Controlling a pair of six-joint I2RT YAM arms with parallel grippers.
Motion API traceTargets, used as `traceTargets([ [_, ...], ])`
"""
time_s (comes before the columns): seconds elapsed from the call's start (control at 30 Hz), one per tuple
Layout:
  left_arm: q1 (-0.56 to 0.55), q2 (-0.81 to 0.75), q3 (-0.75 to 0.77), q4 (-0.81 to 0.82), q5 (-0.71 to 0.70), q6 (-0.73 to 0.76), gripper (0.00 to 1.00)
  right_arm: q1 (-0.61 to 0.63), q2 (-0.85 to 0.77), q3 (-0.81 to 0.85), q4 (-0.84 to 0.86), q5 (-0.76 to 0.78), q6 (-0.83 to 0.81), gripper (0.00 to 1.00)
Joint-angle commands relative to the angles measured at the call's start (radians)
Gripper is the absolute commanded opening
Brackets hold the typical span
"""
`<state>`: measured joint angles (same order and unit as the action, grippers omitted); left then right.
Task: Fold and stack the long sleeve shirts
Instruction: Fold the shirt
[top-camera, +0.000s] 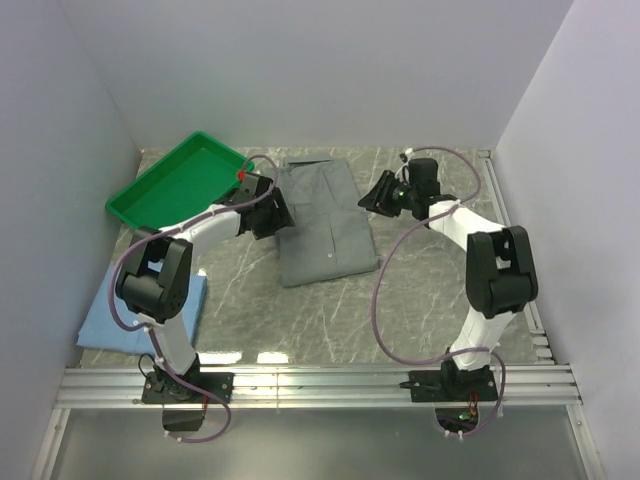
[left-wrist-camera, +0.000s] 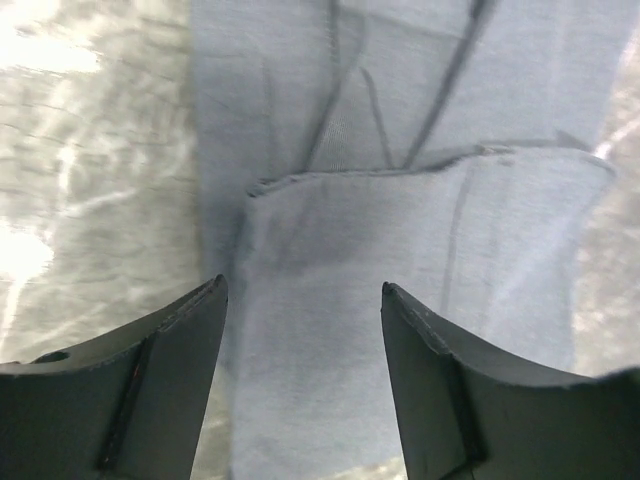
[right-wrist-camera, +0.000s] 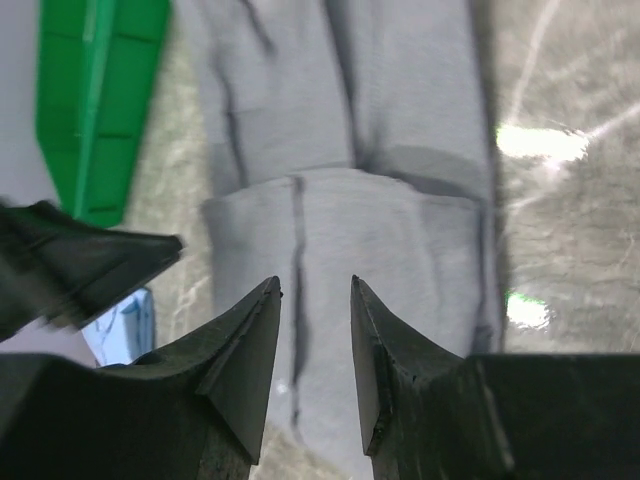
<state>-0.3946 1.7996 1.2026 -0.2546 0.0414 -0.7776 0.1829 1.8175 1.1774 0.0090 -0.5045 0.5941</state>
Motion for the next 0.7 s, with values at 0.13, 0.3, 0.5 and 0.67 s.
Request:
traceTargets([
  [0.13, 0.008, 0.102, 0.092, -0.040, -0.069, 0.087, 0.61, 0.007, -0.161, -0.088, -0.015, 0.018, -0.020, 0.42],
  [0.3, 0.008, 0.153, 0.121, -0.018, -0.051, 0.097, 0.51, 0.013, -0.236, -0.177, -0.023, 0.023, -0.028, 0.42],
  [0.5, 0.010, 0.178, 0.130, -0.021, -0.051, 0.090, 0.23, 0.015, -0.302, -0.262, -0.011, 0.027, -0.020, 0.42],
  [0.67, 0.008, 0.146, 0.114, -0.020, -0.074, 0.087, 0.08, 0.024, -0.322, -0.288, -0.010, 0.017, -0.014, 0.42],
])
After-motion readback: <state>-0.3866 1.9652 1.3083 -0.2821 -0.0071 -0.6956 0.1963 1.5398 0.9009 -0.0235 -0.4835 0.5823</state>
